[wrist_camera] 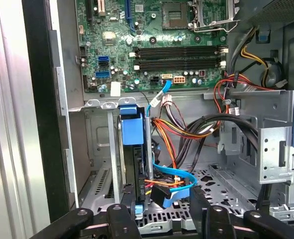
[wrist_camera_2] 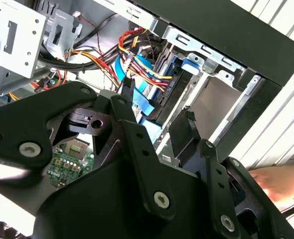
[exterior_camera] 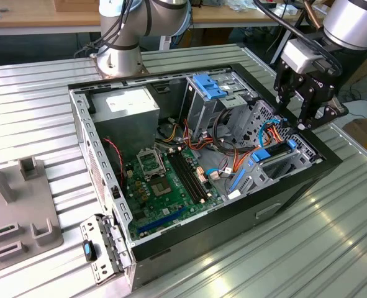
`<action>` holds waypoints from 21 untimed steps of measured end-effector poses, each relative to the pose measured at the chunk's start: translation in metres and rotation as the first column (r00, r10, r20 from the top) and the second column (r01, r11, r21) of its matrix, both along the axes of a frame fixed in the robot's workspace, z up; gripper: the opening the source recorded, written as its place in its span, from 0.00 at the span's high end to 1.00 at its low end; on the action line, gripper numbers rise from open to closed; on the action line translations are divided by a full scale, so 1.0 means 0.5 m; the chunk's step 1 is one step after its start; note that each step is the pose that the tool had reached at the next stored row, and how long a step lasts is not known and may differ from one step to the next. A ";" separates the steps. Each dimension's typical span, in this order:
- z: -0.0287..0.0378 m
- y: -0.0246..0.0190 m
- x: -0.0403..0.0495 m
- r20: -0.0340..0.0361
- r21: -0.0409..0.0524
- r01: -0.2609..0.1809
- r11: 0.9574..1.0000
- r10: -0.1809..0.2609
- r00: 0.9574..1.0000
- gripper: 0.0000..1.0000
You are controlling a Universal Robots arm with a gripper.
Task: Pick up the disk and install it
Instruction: 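Insert the second disk wire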
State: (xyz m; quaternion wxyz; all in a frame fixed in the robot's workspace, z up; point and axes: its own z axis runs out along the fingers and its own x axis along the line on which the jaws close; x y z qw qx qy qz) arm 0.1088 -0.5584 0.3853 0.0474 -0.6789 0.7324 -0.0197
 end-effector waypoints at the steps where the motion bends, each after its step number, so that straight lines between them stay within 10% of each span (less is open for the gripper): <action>1: 0.000 0.0000 0.000 0.000 0.000 0.000 1.000 0.000 1.000 0.44; 6: 0.000 0.0004 0.000 0.000 0.000 0.000 1.000 0.000 1.000 0.71; 21: 0.000 0.0009 0.000 0.000 0.000 0.000 1.000 0.000 1.000 0.83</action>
